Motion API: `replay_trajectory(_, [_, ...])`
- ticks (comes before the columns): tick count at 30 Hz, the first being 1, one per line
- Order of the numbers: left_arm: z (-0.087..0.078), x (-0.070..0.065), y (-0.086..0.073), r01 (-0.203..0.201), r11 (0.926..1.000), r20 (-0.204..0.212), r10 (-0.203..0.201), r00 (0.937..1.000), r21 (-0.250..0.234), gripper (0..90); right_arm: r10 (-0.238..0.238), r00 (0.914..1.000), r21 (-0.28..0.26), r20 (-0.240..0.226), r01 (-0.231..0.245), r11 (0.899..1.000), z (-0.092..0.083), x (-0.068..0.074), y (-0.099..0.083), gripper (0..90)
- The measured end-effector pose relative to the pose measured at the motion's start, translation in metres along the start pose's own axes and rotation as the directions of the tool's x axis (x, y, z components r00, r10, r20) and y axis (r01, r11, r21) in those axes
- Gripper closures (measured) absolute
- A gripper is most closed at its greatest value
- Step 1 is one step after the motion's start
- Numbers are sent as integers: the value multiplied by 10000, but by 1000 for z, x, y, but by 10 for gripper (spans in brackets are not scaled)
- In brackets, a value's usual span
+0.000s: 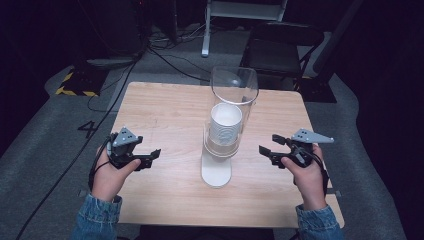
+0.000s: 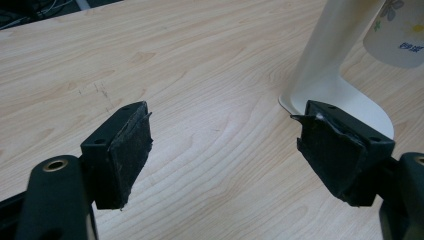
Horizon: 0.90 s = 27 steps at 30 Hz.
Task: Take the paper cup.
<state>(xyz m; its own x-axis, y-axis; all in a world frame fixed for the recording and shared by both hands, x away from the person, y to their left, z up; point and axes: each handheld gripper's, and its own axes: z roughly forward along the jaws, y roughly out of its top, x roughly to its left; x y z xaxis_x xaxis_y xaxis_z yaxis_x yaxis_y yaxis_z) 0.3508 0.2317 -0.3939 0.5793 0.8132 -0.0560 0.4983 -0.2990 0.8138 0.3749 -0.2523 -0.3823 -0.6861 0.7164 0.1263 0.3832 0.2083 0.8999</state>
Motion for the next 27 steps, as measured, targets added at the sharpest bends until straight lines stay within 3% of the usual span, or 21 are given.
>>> replay_trajectory(10, [3,-3,0,-53,9999,125,52,9999,114,211,-613,9930,116,-1007,628,9980,23,31,1,205])
replay_trajectory(14, [5,-4,0,-39,9999,185,36,9998,146,211,-642,9880,171,-1404,672,9976,33,42,0,178])
replay_trajectory(22, [7,-6,-2,-123,9996,246,117,9996,249,208,-747,9833,160,-1663,784,9968,55,58,-7,162])
replay_trajectory(27, [7,-8,-5,-111,9996,223,105,9997,275,209,-764,9857,121,-1502,791,9968,68,64,-9,161])
